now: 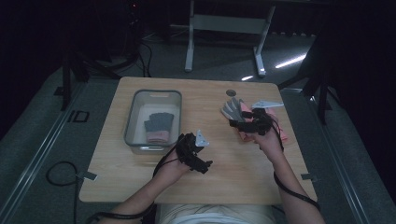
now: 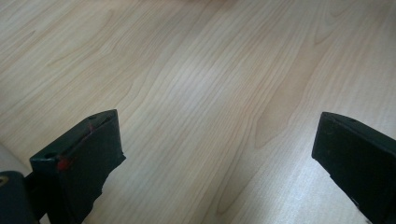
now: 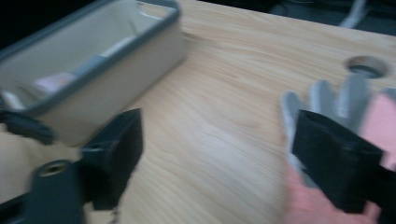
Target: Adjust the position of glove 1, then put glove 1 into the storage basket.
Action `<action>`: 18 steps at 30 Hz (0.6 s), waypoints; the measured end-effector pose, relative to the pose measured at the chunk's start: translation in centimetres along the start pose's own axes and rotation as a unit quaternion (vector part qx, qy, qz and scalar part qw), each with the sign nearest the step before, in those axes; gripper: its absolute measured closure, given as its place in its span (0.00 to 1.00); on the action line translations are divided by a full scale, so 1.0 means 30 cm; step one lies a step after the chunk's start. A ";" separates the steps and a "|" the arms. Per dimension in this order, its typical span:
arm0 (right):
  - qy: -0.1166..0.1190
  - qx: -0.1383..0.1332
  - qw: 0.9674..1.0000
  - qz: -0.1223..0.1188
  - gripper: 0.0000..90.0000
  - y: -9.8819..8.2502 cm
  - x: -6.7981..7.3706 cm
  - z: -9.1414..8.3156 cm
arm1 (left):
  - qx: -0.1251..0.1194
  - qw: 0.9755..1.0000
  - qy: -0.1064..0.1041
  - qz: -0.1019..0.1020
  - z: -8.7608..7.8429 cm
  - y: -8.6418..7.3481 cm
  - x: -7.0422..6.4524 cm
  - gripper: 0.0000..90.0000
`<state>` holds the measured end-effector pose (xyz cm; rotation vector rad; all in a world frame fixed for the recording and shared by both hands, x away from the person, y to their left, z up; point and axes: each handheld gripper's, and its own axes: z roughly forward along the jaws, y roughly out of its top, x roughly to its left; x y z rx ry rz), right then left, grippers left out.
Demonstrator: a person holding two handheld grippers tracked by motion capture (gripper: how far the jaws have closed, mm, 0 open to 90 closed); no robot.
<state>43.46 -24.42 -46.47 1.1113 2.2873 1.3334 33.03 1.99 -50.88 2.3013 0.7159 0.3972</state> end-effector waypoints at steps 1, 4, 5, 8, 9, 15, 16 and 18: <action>-0.022 0.009 1.000 -0.016 0.34 -0.004 -0.016 -0.004 | 0.001 1.000 0.005 0.002 0.003 -0.011 -0.007 0.01; -0.040 0.030 0.998 -0.024 0.47 0.004 -0.048 -0.001 | 0.009 1.000 0.007 0.006 0.013 -0.055 -0.037 0.01; -0.041 0.039 0.998 -0.023 0.49 0.008 -0.060 0.001 | 0.009 1.000 0.007 0.006 0.013 -0.055 -0.037 0.01; -0.050 0.055 0.997 -0.020 0.59 0.015 -0.083 0.004 | 0.024 1.000 -0.003 -0.004 0.025 -0.085 -0.054 0.01; -0.049 0.062 0.997 -0.015 0.59 0.018 -0.093 0.007 | 0.024 1.000 -0.003 -0.004 0.025 -0.085 -0.054 0.01; -0.056 0.082 0.995 -0.020 0.65 0.024 -0.127 0.044 | 0.035 0.999 -0.017 0.000 0.045 -0.133 -0.071 0.01; -0.059 0.084 0.994 -0.024 0.65 0.025 -0.131 0.054 | 0.032 0.999 -0.020 0.002 0.046 -0.138 -0.073 0.01; -0.062 0.090 0.993 -0.036 0.64 0.026 -0.140 0.074 | 0.036 0.999 -0.030 0.008 0.049 -0.143 -0.073 0.01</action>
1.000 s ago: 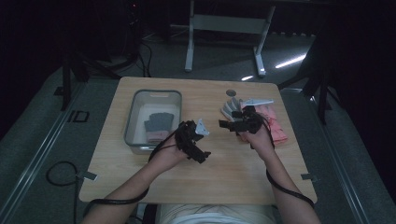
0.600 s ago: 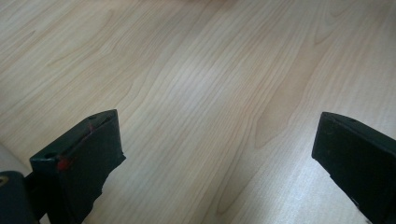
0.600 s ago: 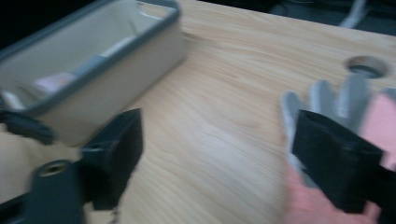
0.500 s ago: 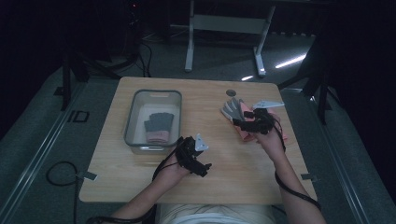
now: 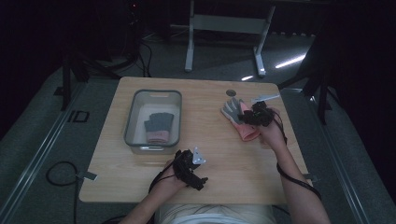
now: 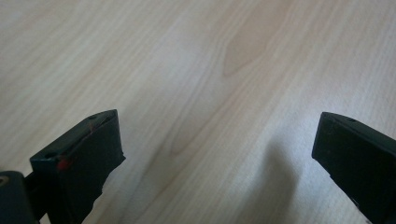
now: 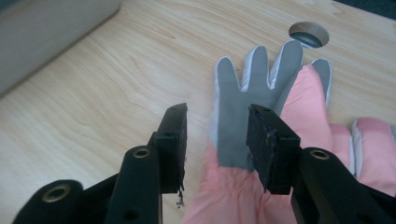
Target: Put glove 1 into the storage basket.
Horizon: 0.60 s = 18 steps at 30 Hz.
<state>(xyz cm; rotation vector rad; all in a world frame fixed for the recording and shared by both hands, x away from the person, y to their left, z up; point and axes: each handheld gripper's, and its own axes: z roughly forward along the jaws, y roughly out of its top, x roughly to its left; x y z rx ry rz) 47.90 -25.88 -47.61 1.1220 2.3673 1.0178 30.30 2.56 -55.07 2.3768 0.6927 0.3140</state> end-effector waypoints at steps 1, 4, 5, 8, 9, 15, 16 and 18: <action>-0.005 0.003 1.000 -0.006 0.64 0.003 -0.002 0.010 | 0.002 1.000 -0.001 0.004 0.001 -0.001 -0.001 0.01; -0.018 0.020 0.999 -0.023 0.64 0.013 -0.016 0.041 | -0.006 1.000 -0.004 0.000 -0.001 -0.002 -0.001 0.01; -0.017 0.023 0.999 -0.023 0.64 0.017 -0.023 0.051 | -0.009 1.000 -0.005 0.001 -0.003 -0.002 0.000 0.01; -0.010 0.032 0.999 -0.022 0.65 0.025 -0.036 0.069 | -0.004 1.000 -0.010 0.009 -0.001 -0.002 -0.001 0.01; -0.013 0.043 0.999 -0.022 0.68 0.032 -0.043 0.088 | -0.001 1.000 -0.008 0.015 0.000 -0.003 -0.004 0.01; -0.037 0.081 0.995 -0.052 0.69 0.048 -0.048 0.163 | 0.000 1.000 -0.009 0.016 0.009 -0.011 -0.006 0.01; -0.042 0.090 0.993 -0.057 0.69 0.047 -0.052 0.178 | -0.004 1.000 -0.012 0.016 0.008 -0.011 -0.007 0.01; -0.053 0.120 0.989 -0.075 0.68 0.033 -0.060 0.217 | -0.008 1.000 -0.021 0.017 0.004 -0.009 -0.008 0.01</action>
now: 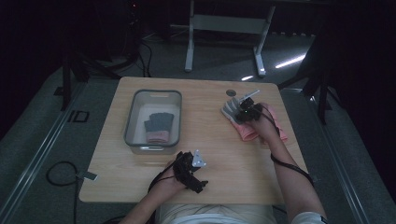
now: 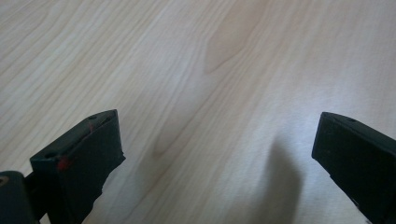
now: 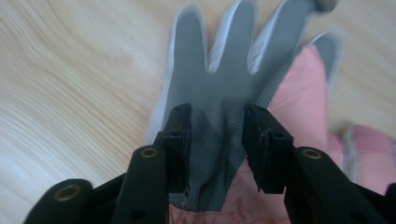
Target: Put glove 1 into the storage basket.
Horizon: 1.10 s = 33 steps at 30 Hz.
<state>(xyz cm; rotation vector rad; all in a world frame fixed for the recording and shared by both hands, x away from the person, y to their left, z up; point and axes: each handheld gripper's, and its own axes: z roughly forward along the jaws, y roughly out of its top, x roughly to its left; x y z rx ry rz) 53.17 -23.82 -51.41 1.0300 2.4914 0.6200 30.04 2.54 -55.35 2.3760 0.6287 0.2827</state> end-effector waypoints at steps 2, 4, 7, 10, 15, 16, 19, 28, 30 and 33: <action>0.018 0.003 1.000 0.006 0.68 -0.008 -0.008 0.022 | 0.000 1.000 0.001 0.004 -0.001 0.002 -0.003 0.01; 0.022 0.004 1.000 0.004 0.70 -0.007 -0.012 0.025 | 0.002 1.000 0.000 0.008 0.004 0.000 -0.004 0.01; 0.027 0.010 1.000 0.000 0.80 -0.010 -0.009 0.037 | 0.008 1.000 0.005 0.018 0.008 -0.002 -0.006 0.01; 0.035 0.012 0.999 0.015 0.87 -0.011 -0.013 0.044 | 0.009 1.000 0.005 0.023 0.012 -0.002 -0.007 0.01; 0.029 0.002 0.998 0.052 0.96 -0.012 -0.009 0.032 | 0.007 1.000 0.002 0.025 0.018 0.001 -0.009 0.01; 0.029 -0.004 0.998 0.062 0.97 -0.013 -0.009 0.024 | 0.007 1.000 0.002 0.027 0.020 0.001 -0.009 0.01; 0.026 -0.018 0.997 0.073 0.97 -0.014 -0.005 0.000 | 0.009 0.999 0.003 0.031 0.021 0.001 -0.009 0.01; 0.032 -0.126 0.983 0.130 0.98 -0.001 0.103 -0.245 | 0.005 0.999 0.005 0.039 0.021 0.007 -0.012 0.01; 0.033 -0.142 0.979 0.143 0.98 -0.005 0.141 -0.295 | 0.004 0.999 0.004 0.039 0.019 0.008 -0.009 0.01; 0.025 -0.156 0.976 0.151 0.98 -0.025 0.201 -0.360 | -0.001 0.999 0.004 0.044 0.015 0.008 -0.009 0.01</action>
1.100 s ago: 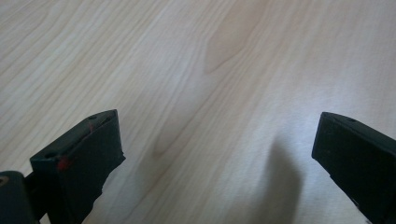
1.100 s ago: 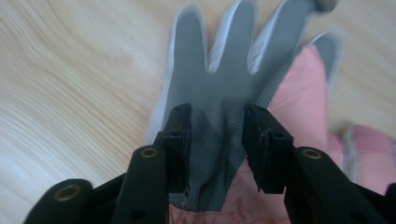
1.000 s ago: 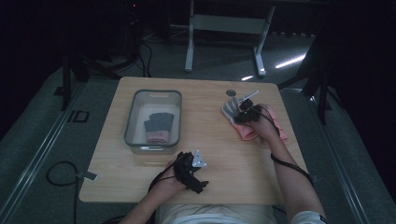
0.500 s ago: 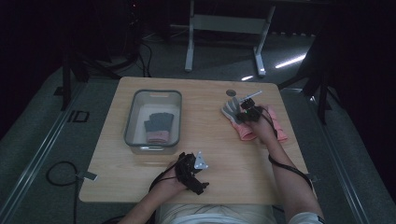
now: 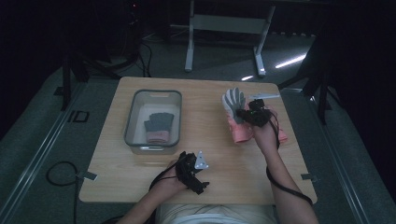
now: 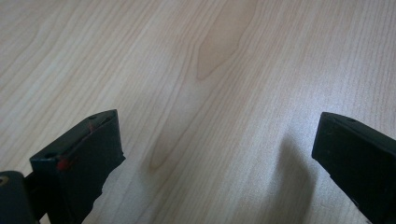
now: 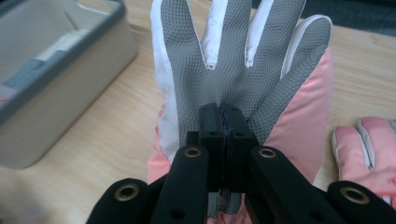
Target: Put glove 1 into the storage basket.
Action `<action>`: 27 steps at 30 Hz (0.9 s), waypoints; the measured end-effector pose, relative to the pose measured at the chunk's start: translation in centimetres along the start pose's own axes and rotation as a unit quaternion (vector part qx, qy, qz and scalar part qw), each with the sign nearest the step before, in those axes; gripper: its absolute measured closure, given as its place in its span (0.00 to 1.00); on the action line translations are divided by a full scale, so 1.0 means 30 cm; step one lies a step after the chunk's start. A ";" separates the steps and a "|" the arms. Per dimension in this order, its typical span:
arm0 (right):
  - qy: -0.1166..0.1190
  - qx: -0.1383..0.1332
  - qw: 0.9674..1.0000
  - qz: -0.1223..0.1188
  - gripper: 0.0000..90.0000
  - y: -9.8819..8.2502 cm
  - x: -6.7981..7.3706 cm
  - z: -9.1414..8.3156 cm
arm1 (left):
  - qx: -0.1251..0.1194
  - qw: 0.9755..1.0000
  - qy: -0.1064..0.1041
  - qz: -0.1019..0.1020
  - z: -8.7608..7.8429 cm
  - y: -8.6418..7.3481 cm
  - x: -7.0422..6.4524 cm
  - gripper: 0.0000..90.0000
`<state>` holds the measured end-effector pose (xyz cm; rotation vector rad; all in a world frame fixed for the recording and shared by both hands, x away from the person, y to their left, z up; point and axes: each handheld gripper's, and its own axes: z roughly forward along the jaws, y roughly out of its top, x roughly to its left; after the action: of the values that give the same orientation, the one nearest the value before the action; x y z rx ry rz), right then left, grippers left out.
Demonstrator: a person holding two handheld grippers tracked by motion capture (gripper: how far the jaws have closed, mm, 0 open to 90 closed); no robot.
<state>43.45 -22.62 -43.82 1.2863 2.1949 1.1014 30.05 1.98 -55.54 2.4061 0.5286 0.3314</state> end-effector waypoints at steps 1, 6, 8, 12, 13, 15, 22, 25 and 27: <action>-0.002 -0.007 1.000 0.010 0.98 -0.009 0.012 -0.020 | -0.003 1.000 0.001 0.004 -0.001 0.000 -0.001 0.01; -0.009 -0.024 0.999 0.041 0.98 -0.062 0.068 -0.072 | -0.007 1.000 0.005 0.008 -0.007 0.000 -0.005 0.01; -0.017 -0.023 0.999 0.042 0.98 -0.084 0.086 -0.070 | -0.005 1.000 0.008 0.010 -0.008 0.001 -0.004 0.01; -0.015 -0.012 0.998 0.059 0.98 -0.131 0.109 -0.040 | -0.006 1.000 0.009 0.011 -0.009 -0.002 -0.005 0.01; -0.012 -0.009 0.998 0.067 0.98 -0.144 0.113 -0.028 | -0.005 1.000 0.008 0.013 -0.010 -0.001 -0.003 0.01; -0.012 -0.004 0.997 0.079 0.98 -0.169 0.119 0.002 | -0.008 1.000 0.008 0.011 -0.011 -0.001 -0.004 0.01; -0.005 0.033 0.994 0.100 0.98 -0.230 0.137 0.124 | -0.005 1.000 0.005 0.014 -0.006 -0.004 -0.005 0.01; -0.007 0.047 0.993 0.105 0.98 -0.244 0.144 0.165 | -0.005 1.000 0.004 0.014 -0.007 -0.006 -0.005 0.01; -0.015 0.051 0.993 0.102 0.98 -0.251 0.149 0.187 | -0.004 1.000 0.003 0.014 -0.006 -0.006 -0.004 0.01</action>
<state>40.48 -18.44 -52.85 1.5916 2.1595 1.0447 29.82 2.15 -55.54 2.4071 0.4956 0.3515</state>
